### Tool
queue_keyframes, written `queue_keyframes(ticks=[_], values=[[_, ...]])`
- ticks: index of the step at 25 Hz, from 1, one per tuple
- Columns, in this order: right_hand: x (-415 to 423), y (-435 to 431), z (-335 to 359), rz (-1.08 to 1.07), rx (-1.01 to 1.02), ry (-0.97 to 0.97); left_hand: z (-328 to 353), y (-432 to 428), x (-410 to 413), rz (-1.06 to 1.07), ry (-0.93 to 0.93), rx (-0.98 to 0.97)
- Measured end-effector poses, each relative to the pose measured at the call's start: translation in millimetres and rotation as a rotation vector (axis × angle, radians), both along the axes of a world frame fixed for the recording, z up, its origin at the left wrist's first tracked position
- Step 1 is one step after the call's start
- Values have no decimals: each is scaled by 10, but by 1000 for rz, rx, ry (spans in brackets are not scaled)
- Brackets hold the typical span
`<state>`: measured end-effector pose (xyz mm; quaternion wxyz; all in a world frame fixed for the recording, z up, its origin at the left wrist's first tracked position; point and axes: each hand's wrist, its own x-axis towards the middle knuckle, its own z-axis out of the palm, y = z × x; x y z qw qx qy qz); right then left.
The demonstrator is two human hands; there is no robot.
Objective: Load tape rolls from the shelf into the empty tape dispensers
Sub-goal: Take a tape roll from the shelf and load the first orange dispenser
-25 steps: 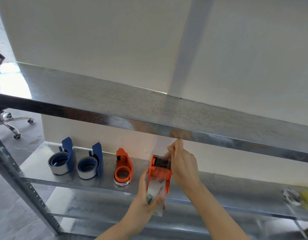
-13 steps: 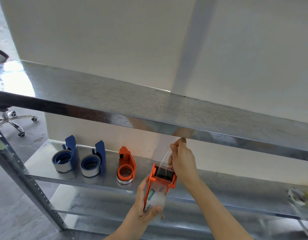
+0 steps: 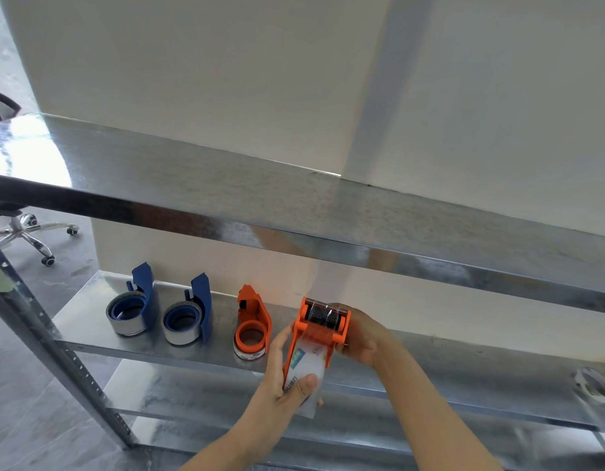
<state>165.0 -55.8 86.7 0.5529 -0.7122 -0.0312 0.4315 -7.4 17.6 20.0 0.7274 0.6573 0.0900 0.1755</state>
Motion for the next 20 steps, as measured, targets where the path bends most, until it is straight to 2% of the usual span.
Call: queue_keyframes(ticks=[2, 5, 9, 11, 15, 20], values=[[17, 13, -92, -35, 84, 8, -1, 30, 33, -14, 9, 7], [14, -28, -259, -78, 187, -106, -38, 79, 150, -9, 51, -4], [-16, -136, -568, 106, 285, -251, -232, 182, 418, 28, 109, -13], [21, -134, -708, 150, 267, -284, -388, 210, 577, 16, 134, 23], [235, 24, -984, 14, 152, -326, -731, 242, 880, 0, 189, 79], [500, 201, -1270, -6, 124, -348, -978, 333, 1155, 21, 202, 14]])
